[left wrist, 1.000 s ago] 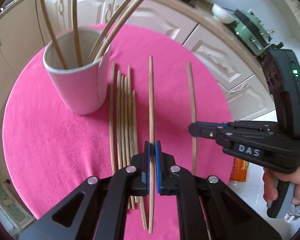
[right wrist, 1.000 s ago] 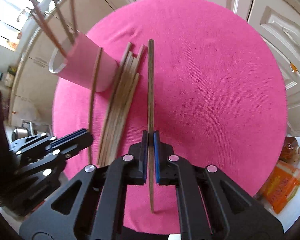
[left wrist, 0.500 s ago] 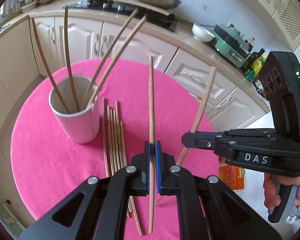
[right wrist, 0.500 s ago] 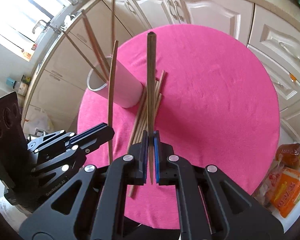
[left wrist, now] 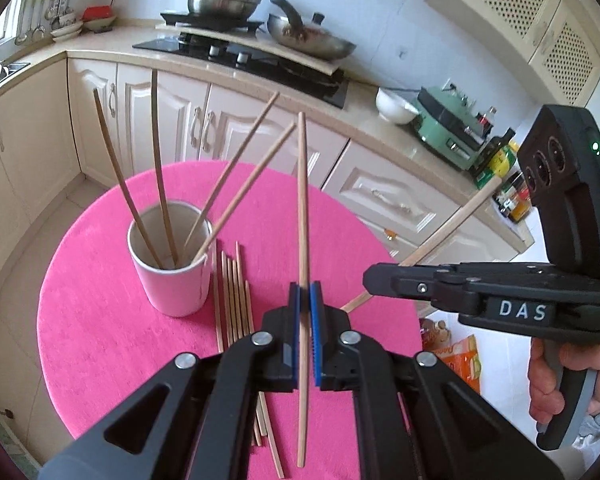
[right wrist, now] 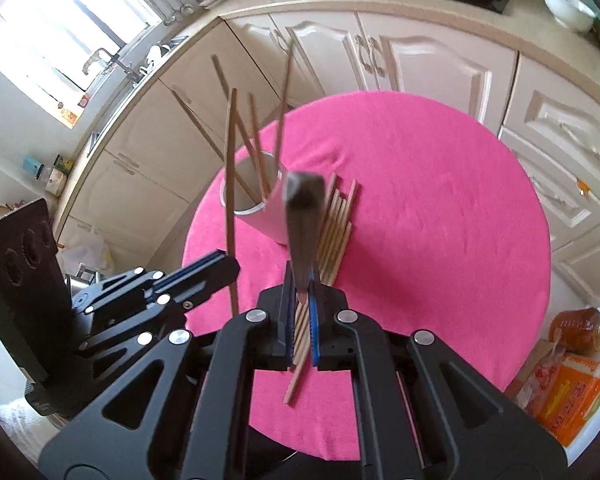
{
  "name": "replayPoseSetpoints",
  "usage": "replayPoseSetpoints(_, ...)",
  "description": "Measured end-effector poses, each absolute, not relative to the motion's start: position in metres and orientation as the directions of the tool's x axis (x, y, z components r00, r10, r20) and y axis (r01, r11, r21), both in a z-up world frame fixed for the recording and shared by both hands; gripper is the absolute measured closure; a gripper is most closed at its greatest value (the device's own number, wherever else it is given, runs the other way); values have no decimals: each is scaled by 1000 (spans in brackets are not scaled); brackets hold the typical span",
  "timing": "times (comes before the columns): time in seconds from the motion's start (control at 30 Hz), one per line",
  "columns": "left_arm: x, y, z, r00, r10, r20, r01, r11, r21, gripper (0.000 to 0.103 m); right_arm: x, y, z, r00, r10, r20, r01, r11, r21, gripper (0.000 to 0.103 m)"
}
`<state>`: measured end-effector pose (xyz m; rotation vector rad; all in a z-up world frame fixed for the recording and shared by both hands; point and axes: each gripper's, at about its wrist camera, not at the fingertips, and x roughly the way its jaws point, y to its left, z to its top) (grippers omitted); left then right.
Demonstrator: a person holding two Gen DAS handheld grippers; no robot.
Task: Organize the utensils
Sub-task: 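Lift both held chopsticks up and drop them into the white cup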
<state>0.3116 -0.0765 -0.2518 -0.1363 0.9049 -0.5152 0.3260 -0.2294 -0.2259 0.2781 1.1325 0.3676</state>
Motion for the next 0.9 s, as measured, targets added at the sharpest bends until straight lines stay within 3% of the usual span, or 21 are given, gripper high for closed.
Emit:
replayPoseSetpoints(0.3,313,-63,-223,571,-500,-651,376,864,-333,98,333,-211,-186,429,418,-801,-204,908,365,97)
replayPoseSetpoints(0.9,383,-19,-183,783,-408,-469,307,910,-279,98,385,-171,-143,487,406,-773,-277,912,304,97)
